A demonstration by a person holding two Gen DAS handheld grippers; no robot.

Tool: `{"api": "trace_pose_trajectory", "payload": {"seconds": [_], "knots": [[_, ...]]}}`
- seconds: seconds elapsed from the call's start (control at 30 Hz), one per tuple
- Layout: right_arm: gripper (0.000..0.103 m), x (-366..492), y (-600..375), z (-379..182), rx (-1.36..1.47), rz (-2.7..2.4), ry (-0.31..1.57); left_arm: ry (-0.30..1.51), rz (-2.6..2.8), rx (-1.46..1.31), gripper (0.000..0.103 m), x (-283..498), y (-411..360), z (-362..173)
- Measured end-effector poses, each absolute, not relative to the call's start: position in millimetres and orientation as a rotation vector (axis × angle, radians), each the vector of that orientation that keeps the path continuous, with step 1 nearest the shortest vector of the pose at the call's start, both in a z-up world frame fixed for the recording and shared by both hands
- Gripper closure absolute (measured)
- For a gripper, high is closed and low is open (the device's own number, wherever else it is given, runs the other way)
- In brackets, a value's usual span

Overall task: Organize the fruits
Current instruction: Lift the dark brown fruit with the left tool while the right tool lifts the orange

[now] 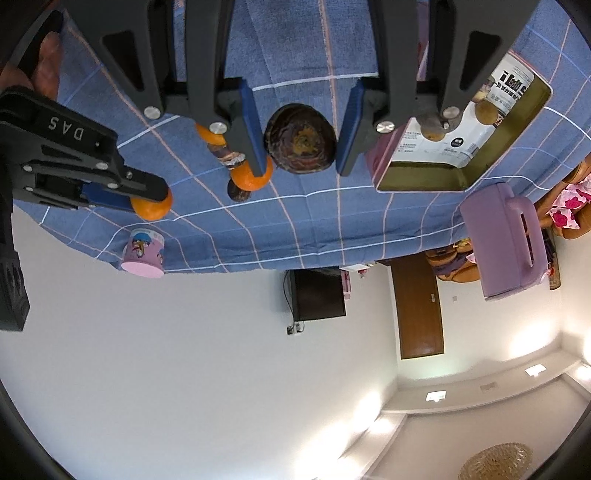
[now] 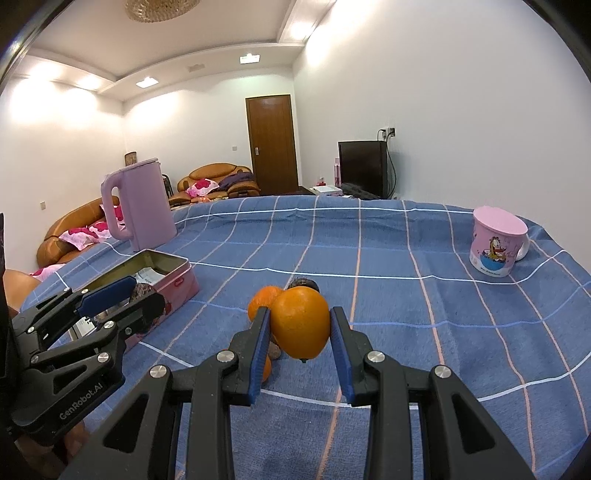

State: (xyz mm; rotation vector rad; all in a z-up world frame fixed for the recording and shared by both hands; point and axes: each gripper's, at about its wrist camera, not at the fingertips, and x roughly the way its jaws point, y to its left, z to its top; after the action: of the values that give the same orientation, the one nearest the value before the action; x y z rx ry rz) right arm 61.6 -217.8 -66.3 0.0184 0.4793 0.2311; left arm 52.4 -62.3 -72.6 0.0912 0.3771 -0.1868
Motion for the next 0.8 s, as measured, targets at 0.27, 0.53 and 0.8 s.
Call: {"api": "trace_pose_trajectory", "payload": {"seconds": [0.27, 0.53, 0.8], "knots": [[0.069, 57.1, -219.8, -64.5, 0.022, 0.235, 0.454, 0.332, -0.179, 0.109, 0.062, 46.2, -65.8, -67.8], [0.069, 51.8, -220.5, -61.5, 0.021, 0.240, 0.422, 0.315, -0.172, 0.107, 0.062, 44.7, -65.8, -65.9], [0.069, 44.2, -220.9, -58.2, 0.020, 0.244, 0.379, 0.282, -0.157, 0.108, 0.062, 40.2, -65.3, -62.8]]}}
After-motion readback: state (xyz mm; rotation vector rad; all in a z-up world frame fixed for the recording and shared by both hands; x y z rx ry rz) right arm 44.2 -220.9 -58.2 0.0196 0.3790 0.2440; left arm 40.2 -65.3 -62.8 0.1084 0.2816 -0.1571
